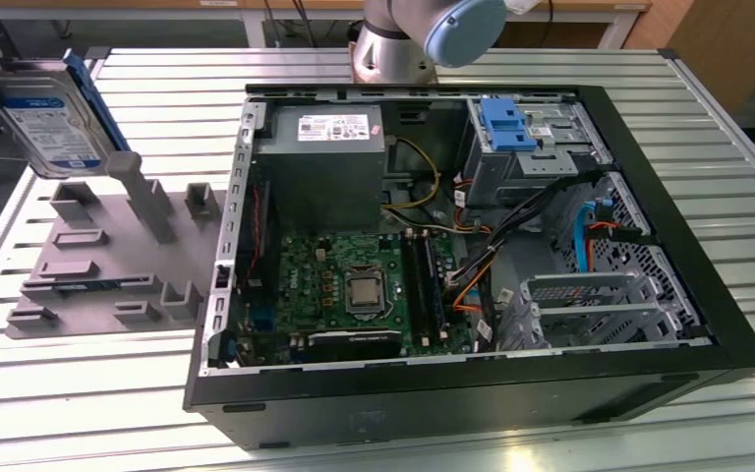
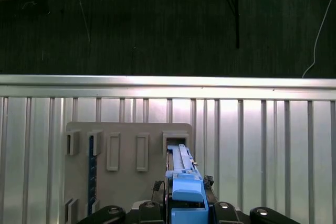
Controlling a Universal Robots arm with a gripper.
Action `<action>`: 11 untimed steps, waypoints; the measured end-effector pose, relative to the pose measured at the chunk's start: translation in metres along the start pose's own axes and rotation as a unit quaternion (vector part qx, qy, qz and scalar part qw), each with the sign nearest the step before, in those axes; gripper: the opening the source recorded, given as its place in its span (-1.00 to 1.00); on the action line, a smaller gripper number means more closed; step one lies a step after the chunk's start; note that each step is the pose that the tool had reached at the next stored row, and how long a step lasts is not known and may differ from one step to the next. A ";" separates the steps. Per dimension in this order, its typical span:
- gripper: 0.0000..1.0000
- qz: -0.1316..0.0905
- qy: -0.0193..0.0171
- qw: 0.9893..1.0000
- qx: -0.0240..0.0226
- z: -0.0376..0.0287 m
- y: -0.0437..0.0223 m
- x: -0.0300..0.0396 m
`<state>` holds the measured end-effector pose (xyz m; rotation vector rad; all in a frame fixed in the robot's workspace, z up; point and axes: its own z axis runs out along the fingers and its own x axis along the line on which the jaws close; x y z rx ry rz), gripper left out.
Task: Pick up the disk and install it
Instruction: 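Pick up the disk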
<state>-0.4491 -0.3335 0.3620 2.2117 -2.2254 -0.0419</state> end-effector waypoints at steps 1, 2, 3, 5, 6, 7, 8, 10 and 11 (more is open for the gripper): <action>-0.27 0.000 0.000 1.000 0.000 -0.0003 0.0000 0.0000; -0.27 0.000 0.000 1.000 0.000 -0.0007 0.0000 0.0000; -0.27 0.000 0.000 1.000 0.000 -0.0011 0.0000 0.0000; -0.27 0.000 0.000 1.000 0.000 -0.0022 0.0000 -0.0001; -0.27 0.000 0.000 1.000 0.000 -0.0030 0.0001 -0.0001; -0.27 0.000 0.000 1.000 0.000 -0.0039 0.0001 -0.0001; -0.27 0.000 0.000 1.000 0.000 -0.0047 0.0001 -0.0001; -0.27 0.000 0.000 1.000 0.000 -0.0073 0.0001 -0.0001; -0.27 0.000 0.000 1.000 0.000 -0.0088 0.0002 -0.0002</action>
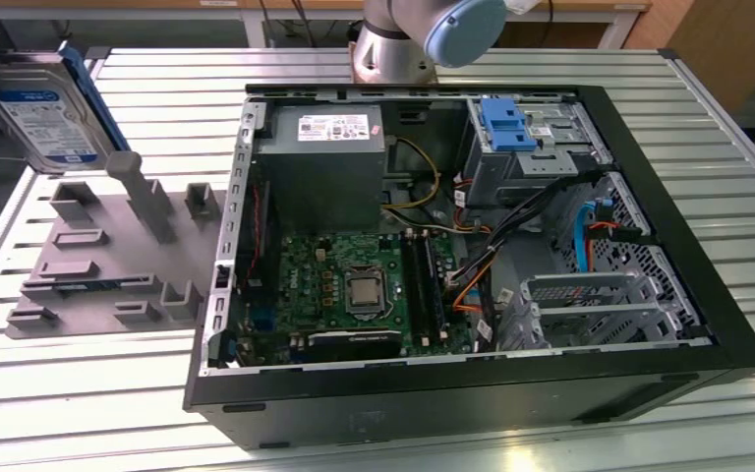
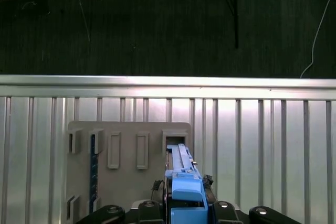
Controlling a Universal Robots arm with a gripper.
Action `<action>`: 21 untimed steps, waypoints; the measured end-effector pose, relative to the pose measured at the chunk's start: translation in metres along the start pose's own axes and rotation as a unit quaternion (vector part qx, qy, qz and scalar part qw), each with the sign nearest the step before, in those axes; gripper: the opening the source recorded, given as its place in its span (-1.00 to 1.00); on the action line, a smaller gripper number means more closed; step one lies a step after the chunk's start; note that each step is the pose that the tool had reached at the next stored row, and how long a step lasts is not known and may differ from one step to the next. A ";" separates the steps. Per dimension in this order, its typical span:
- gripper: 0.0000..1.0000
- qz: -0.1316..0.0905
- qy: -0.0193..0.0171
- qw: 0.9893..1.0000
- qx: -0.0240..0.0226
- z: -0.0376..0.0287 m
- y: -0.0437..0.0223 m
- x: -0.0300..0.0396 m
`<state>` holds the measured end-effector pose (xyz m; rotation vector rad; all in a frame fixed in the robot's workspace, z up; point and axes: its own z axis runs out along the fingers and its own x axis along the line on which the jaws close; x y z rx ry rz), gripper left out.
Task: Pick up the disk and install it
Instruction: 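Pick up the disk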
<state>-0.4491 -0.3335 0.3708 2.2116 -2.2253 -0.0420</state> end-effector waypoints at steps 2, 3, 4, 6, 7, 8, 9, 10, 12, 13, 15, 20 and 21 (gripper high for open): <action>-0.27 0.000 0.000 1.000 0.000 -0.0039 0.0001 -0.0001; -0.27 0.000 0.000 1.000 0.000 -0.0064 0.0002 -0.0001; -0.27 0.000 0.000 1.000 0.000 -0.0086 0.0002 -0.0001; -0.27 0.000 0.000 1.000 0.000 -0.0120 0.0003 -0.0002; -0.27 0.000 0.000 1.000 0.000 -0.0132 0.0003 -0.0002; -0.27 0.000 0.000 1.000 0.000 -0.0149 0.0003 -0.0002; -0.27 0.000 0.000 1.000 0.000 -0.0170 0.0003 -0.0002; -0.27 0.000 0.000 1.000 0.000 -0.0192 0.0004 -0.0003; -0.27 0.000 0.000 1.000 0.000 -0.0233 0.0005 -0.0003; -0.27 0.000 0.000 1.000 0.000 -0.0254 0.0006 -0.0004; -0.27 0.000 0.000 1.000 0.000 -0.0300 0.0007 -0.0005; -0.27 0.000 0.000 1.000 0.000 -0.0428 0.0010 -0.0007; -0.27 0.000 0.000 1.000 0.000 -0.0456 0.0010 -0.0007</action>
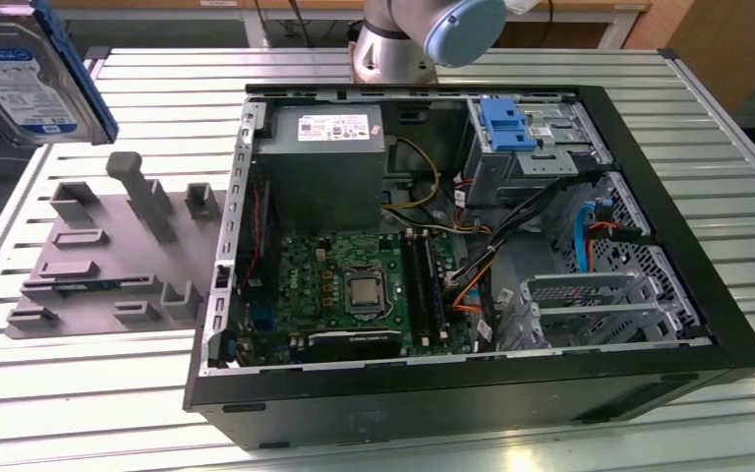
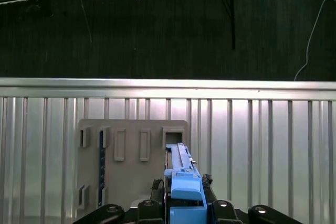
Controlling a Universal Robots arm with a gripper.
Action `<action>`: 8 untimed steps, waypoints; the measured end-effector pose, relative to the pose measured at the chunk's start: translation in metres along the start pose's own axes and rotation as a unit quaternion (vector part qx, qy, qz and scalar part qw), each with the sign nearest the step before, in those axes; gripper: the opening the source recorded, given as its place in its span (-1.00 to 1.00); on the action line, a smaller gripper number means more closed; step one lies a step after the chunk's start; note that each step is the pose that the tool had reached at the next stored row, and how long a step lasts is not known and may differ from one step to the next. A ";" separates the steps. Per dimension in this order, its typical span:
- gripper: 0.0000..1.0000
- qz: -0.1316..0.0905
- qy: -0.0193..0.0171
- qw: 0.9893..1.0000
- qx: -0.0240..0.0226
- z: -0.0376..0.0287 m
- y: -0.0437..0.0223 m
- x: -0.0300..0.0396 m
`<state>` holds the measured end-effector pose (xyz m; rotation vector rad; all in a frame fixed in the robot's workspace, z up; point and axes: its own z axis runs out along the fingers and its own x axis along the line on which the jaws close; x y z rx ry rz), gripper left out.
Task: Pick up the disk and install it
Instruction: 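Pick up the disk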
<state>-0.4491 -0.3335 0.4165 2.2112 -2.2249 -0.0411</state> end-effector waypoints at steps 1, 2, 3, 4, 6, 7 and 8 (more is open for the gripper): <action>-0.27 0.000 0.000 1.000 0.000 -0.0029 0.0001 0.0000; -0.27 0.000 0.000 1.000 0.000 -0.0054 0.0001 -0.0001; -0.27 0.000 0.000 1.000 0.000 -0.0081 0.0002 -0.0001; -0.27 0.000 0.000 1.000 0.000 -0.0108 0.0002 -0.0001; -0.27 0.000 0.000 1.000 0.000 -0.0162 0.0003 -0.0002; -0.27 0.000 0.000 1.000 0.000 -0.0185 0.0004 -0.0003; -0.27 0.000 0.000 1.000 0.000 -0.0211 0.0005 -0.0003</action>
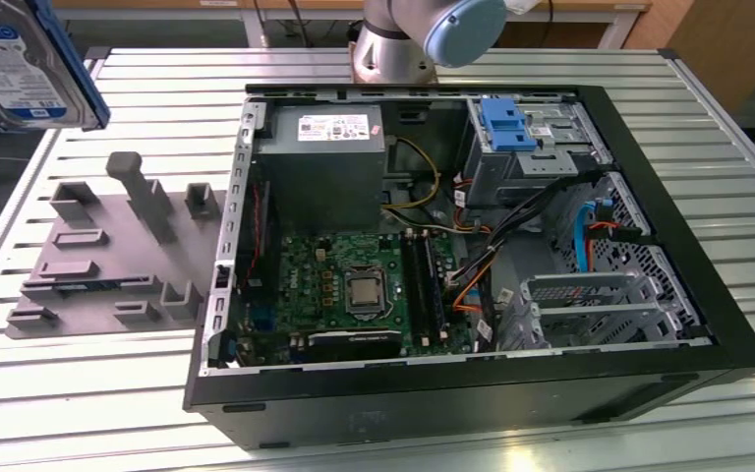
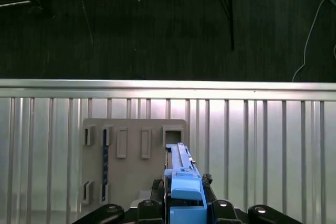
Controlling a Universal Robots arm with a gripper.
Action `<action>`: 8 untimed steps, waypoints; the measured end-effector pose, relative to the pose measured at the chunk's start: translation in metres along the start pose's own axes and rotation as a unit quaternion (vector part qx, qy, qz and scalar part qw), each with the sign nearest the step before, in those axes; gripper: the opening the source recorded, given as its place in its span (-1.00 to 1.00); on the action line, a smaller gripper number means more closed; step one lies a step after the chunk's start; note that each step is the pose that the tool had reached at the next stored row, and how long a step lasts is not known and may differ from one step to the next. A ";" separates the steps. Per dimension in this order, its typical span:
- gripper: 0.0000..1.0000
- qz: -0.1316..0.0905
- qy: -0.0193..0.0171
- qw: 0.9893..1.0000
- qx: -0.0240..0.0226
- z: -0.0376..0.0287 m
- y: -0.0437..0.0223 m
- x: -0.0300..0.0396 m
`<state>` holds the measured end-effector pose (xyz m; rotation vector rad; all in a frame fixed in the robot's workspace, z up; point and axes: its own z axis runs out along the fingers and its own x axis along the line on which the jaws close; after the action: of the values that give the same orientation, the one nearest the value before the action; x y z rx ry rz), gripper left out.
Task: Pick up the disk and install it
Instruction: 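Pick up the disk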
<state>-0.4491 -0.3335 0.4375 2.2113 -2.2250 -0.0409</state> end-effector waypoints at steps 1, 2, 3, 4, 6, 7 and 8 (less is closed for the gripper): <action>-0.27 0.000 0.000 1.000 0.000 -0.0023 0.0001 0.0000; -0.27 0.000 0.000 1.000 0.000 -0.0048 0.0001 -0.0001; -0.27 0.000 0.000 1.000 0.000 -0.0074 0.0002 -0.0001; -0.27 0.000 0.000 1.000 0.000 -0.0099 0.0002 -0.0001; -0.27 0.000 0.000 1.000 0.000 -0.0151 0.0004 -0.0002; -0.27 0.000 0.000 1.000 0.000 -0.0179 0.0004 -0.0003; -0.27 0.000 0.000 1.000 0.000 -0.0204 0.0005 -0.0003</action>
<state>-0.4492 -0.3335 0.4579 2.2114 -2.2250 -0.0407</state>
